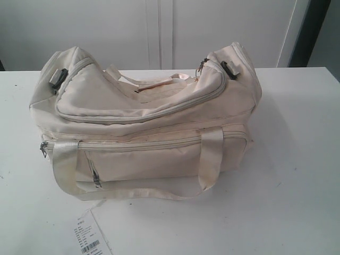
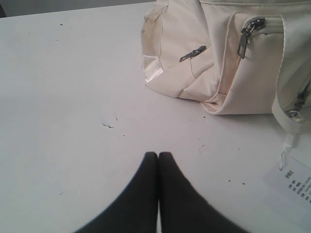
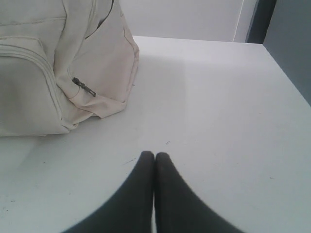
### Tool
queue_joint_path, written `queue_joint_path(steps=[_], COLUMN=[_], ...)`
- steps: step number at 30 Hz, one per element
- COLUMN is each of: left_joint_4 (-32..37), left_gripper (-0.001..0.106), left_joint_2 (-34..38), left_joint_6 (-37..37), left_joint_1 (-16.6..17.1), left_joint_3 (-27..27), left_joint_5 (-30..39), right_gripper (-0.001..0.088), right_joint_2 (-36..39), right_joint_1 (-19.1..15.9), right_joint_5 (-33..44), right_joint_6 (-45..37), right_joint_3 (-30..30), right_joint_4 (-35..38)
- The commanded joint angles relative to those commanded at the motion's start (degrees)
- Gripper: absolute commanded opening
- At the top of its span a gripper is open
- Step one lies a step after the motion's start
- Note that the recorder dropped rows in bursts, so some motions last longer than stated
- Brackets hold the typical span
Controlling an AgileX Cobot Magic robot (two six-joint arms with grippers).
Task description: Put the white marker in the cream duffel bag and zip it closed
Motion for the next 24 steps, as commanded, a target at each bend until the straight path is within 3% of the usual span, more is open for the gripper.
queue_joint_path(steps=[24], left_joint_4=[0.0], left_gripper=[0.0], left_joint_2=[0.0], left_joint_6=[0.0], left_joint_1=[0.0], left_joint_3=[0.0], left_joint_5=[0.0], right_gripper=[0.0], right_joint_2=[0.0], right_joint_1=[0.0], right_joint_5=[0.0], right_joint_6=[1.3], right_joint_3=[0.0], right_joint_4=[0.0])
